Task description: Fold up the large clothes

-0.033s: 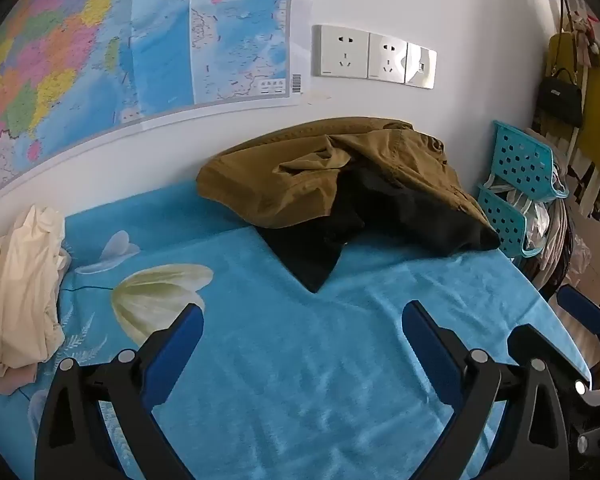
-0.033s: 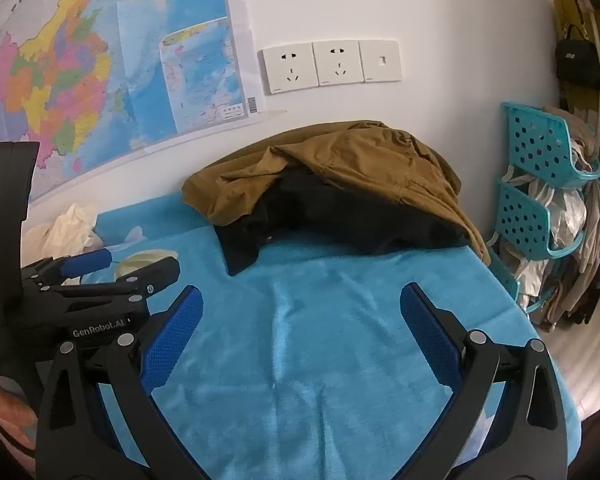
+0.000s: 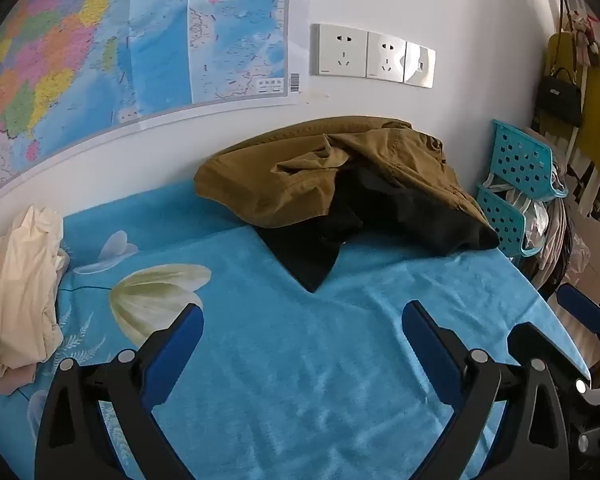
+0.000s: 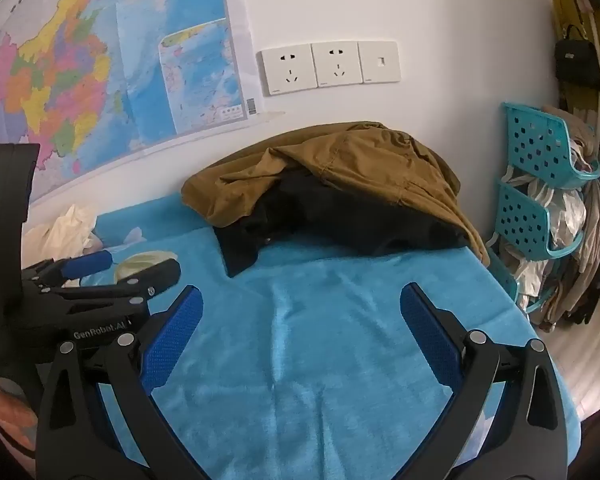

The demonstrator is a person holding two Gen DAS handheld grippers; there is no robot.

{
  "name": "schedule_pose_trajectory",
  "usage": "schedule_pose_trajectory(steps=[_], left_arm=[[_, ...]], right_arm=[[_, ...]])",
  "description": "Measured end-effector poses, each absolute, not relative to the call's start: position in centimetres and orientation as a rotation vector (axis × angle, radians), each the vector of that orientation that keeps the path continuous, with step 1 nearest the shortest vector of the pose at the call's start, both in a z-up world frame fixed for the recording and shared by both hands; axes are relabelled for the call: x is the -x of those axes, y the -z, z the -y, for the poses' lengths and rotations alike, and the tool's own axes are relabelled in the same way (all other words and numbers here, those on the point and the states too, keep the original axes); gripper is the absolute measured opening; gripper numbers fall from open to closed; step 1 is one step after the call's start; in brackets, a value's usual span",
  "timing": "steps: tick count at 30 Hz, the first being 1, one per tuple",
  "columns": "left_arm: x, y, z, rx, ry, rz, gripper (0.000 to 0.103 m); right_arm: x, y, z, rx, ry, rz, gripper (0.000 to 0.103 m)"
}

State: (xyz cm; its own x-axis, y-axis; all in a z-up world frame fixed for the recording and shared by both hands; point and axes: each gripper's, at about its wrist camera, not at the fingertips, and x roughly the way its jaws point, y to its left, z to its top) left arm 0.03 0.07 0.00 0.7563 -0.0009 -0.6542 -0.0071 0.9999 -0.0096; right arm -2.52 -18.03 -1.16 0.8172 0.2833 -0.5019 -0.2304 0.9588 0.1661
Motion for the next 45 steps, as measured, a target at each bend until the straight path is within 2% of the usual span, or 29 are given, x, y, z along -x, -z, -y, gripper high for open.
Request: schedule_pose_trajectory(steps=[45], left_arm=[[0.5,-1.0,-0.1,0.031,-0.024,-0.667,0.097]], right_arm=[[1.9,0.4,18.7,-0.086,-0.230,-0.544,0.098]])
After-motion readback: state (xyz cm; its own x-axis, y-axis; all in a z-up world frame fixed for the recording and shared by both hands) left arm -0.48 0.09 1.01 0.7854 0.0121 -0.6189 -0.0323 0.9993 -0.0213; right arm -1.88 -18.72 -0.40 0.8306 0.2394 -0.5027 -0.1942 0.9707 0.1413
